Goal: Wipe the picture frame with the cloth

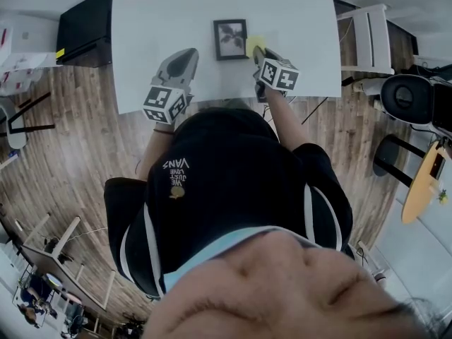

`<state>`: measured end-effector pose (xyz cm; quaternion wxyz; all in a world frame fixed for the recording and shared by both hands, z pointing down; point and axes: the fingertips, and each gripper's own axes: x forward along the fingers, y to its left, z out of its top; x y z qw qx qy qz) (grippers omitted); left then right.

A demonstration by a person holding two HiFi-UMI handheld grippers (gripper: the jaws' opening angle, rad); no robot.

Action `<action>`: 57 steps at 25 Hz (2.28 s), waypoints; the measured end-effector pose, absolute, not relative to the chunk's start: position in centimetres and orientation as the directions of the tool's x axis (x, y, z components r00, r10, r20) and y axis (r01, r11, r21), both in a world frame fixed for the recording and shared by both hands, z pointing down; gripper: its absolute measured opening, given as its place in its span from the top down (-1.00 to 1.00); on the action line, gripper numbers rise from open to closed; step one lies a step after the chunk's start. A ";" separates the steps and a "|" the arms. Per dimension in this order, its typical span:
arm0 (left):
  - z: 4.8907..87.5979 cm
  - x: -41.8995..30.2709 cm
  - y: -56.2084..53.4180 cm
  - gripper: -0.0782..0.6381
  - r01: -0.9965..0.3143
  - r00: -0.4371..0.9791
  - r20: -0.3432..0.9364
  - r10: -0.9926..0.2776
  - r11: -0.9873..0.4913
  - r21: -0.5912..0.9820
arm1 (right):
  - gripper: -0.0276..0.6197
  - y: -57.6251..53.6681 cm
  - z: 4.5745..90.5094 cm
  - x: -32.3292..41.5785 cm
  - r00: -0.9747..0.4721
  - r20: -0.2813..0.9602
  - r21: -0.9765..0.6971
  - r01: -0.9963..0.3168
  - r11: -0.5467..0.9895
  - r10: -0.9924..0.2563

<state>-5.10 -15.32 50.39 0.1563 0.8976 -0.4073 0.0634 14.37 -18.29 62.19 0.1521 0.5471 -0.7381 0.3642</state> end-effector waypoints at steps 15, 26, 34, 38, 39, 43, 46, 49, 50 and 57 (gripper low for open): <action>48.5 -3.9 -14.9 0.73 -0.699 0.715 0.201 -0.670 -0.684 0.206 | 0.77 -18.0 55.3 13.6 -0.362 0.492 -0.375 -0.909 0.182 -0.792; 47.2 -4.0 -14.5 0.73 -0.678 0.735 0.161 -0.659 -0.708 0.197 | 0.77 -16.3 49.4 12.3 -0.388 0.366 -0.383 -0.891 0.243 -0.846; 47.1 -4.5 -13.3 0.73 -0.661 0.751 0.162 -0.640 -0.725 0.194 | 0.77 -13.8 46.8 10.9 -0.399 0.288 -0.402 -0.876 0.268 -0.871; 47.0 -5.0 -12.6 0.73 -0.656 0.755 0.164 -0.635 -0.729 0.194 | 0.77 -12.4 46.1 10.4 -0.399 0.265 -0.404 -0.873 0.275 -0.878; 47.0 -5.1 -12.4 0.73 -0.656 0.755 0.166 -0.634 -0.730 0.195 | 0.77 -12.1 46.0 10.3 -0.400 0.258 -0.404 -0.872 0.277 -0.880; 47.3 -5.3 -11.8 0.73 -0.648 0.762 0.171 -0.625 -0.736 0.195 | 0.77 -10.7 45.9 9.8 -0.396 0.247 -0.397 -0.874 0.281 -0.884; 47.5 -5.4 -11.2 0.73 -0.644 0.765 0.170 -0.621 -0.740 0.195 | 0.77 -9.8 46.0 9.6 -0.392 0.244 -0.391 -0.877 0.280 -0.887; 47.5 -5.5 -10.8 0.73 -0.642 0.767 0.170 -0.619 -0.741 0.195 | 0.77 -9.2 46.0 9.4 -0.393 0.244 -0.386 -0.878 0.283 -0.887; 47.5 -5.5 -10.7 0.73 -0.641 0.767 0.170 -0.618 -0.742 0.196 | 0.77 -9.0 46.1 9.3 -0.393 0.246 -0.385 -0.879 0.283 -0.886; 47.8 -5.6 -10.0 0.73 -0.643 0.766 0.171 -0.620 -0.740 0.199 | 0.77 -8.1 46.4 9.0 -0.399 0.254 -0.374 -0.881 0.291 -0.881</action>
